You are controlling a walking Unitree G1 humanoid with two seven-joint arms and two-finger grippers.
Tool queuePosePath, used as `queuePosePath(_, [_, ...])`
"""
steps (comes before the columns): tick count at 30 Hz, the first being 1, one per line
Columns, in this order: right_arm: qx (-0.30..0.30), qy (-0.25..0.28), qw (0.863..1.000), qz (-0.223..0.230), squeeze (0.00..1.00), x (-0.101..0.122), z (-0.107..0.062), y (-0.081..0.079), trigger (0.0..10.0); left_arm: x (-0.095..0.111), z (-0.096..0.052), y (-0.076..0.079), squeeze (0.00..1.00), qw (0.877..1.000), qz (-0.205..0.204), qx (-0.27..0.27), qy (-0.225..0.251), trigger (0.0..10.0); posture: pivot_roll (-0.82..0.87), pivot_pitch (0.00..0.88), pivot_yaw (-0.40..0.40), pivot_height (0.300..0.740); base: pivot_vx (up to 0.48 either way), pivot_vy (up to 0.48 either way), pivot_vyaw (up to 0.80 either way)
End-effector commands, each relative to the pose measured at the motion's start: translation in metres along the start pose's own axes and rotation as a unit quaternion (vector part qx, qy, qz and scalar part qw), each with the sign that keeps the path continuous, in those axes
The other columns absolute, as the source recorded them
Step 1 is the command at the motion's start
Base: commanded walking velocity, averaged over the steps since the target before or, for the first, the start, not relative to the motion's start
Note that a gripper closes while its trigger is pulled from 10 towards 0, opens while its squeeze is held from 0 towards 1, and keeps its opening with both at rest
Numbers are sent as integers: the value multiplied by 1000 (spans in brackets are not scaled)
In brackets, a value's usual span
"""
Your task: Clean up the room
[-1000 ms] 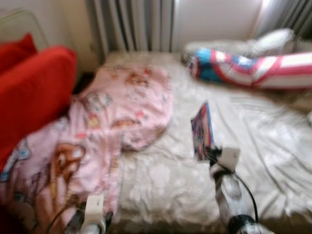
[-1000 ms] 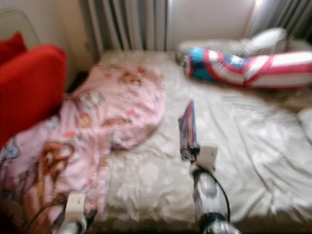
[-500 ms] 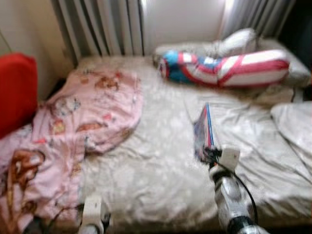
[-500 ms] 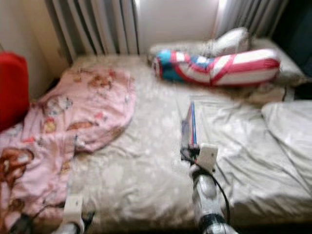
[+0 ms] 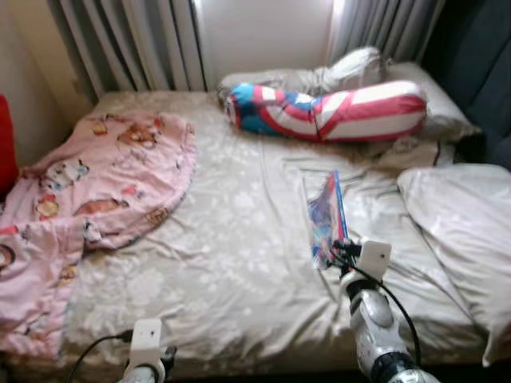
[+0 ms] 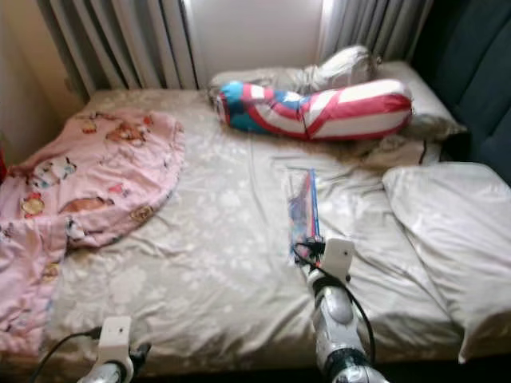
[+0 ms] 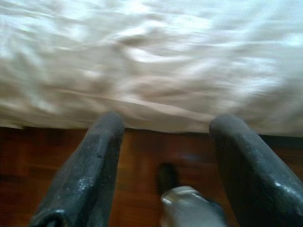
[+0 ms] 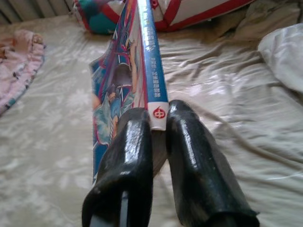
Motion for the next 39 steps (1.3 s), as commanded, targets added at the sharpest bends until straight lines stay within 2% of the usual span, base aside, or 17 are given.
queuePosePath(1, [14, 31, 999, -1, 0, 17, 7, -10, 10000, -7, -1, -4, 0, 1000, 6, 3, -8, 10000, -110, 28, -15, 740, 0, -428, 0])
queuePosePath(5, [12, 31, 999, -1, 0, 17, 7, -9, 10000, -7, -2, -4, 0, 1000, 4, 3, -9, 10000, -110, 29, -16, 740, 0, -372, 0])
queuePosePath(39, [11, 30, 999, -2, 0, 17, 6, -9, 10000, -8, -2, -3, 0, 1000, 2, -1, -9, 10000, -108, 31, -18, 740, 0, 0, 0])
Point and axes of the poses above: a point about 5 cm out from each wrist's last joint towards the gripper, its own z axis pointing out of the wrist towards the gripper, its own x axis along the axis of the wrist's last joint, y = z × x, the point moved 5 cm from there along z, pointing out of the wrist towards the gripper, and after that the axes turned 12 degrees about z, right-handed, at the moved point
